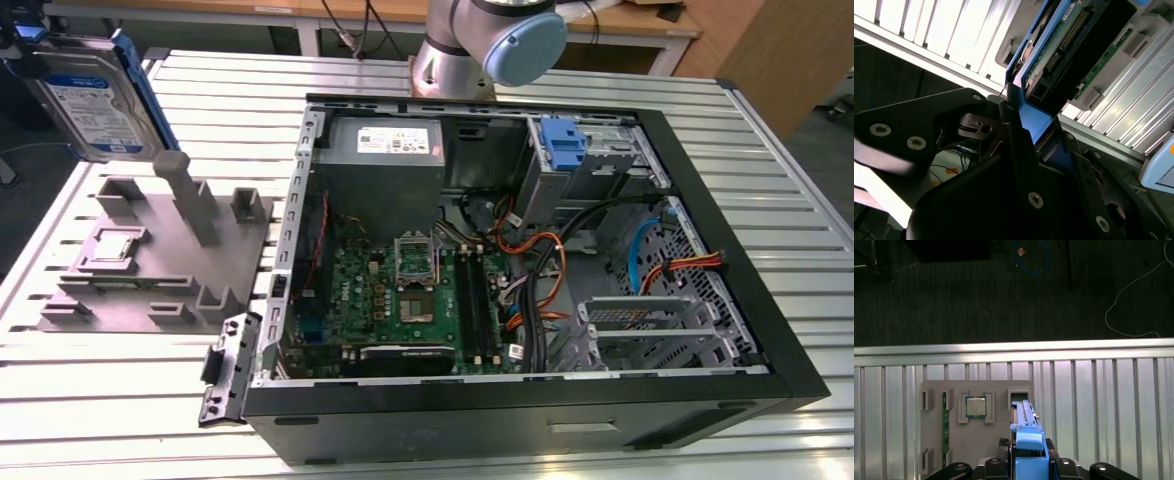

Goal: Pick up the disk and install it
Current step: 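Pick up the disk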

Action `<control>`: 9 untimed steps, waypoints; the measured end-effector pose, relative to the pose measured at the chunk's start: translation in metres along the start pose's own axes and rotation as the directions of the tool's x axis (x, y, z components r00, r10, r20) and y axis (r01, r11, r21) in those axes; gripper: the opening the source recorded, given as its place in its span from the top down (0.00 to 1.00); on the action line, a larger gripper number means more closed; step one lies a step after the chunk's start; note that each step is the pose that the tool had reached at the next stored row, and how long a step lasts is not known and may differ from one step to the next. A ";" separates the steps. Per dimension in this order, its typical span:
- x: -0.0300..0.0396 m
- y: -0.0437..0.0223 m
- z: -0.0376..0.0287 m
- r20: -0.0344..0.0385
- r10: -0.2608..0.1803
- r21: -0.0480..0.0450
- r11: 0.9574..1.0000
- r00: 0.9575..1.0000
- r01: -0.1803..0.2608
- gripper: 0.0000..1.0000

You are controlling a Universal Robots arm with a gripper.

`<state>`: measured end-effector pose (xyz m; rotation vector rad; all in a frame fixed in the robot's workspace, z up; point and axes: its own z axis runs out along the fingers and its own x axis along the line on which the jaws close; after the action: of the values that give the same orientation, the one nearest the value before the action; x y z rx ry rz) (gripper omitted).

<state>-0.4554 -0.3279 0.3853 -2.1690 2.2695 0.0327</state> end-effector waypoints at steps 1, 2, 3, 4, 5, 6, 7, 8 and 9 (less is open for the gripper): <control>0.0000 0.0000 -0.0001 0.000 0.000 0.000 1.000 1.000 0.000 0.64; 0.0000 0.0000 -0.0004 0.000 0.000 0.000 1.000 1.000 0.000 0.64; 0.0000 0.0000 -0.0008 0.000 0.000 0.000 1.000 1.000 0.000 0.64; 0.0000 0.0000 -0.0010 0.000 0.000 0.000 1.000 1.000 0.000 0.64; 0.0000 0.0000 -0.0012 0.000 0.000 0.000 1.000 1.000 0.000 0.64; -0.0001 0.0001 -0.0063 0.000 0.000 0.000 1.000 1.000 0.000 0.64; -0.0001 0.0001 -0.0074 0.000 0.000 0.000 1.000 1.000 0.000 0.64; -0.0001 0.0001 -0.0074 0.000 0.000 0.000 1.000 1.000 0.000 0.64; -0.0001 0.0001 -0.0074 0.000 0.000 0.000 1.000 1.000 0.000 0.64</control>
<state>-0.4554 -0.3279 0.3927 -2.1691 2.2695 0.0327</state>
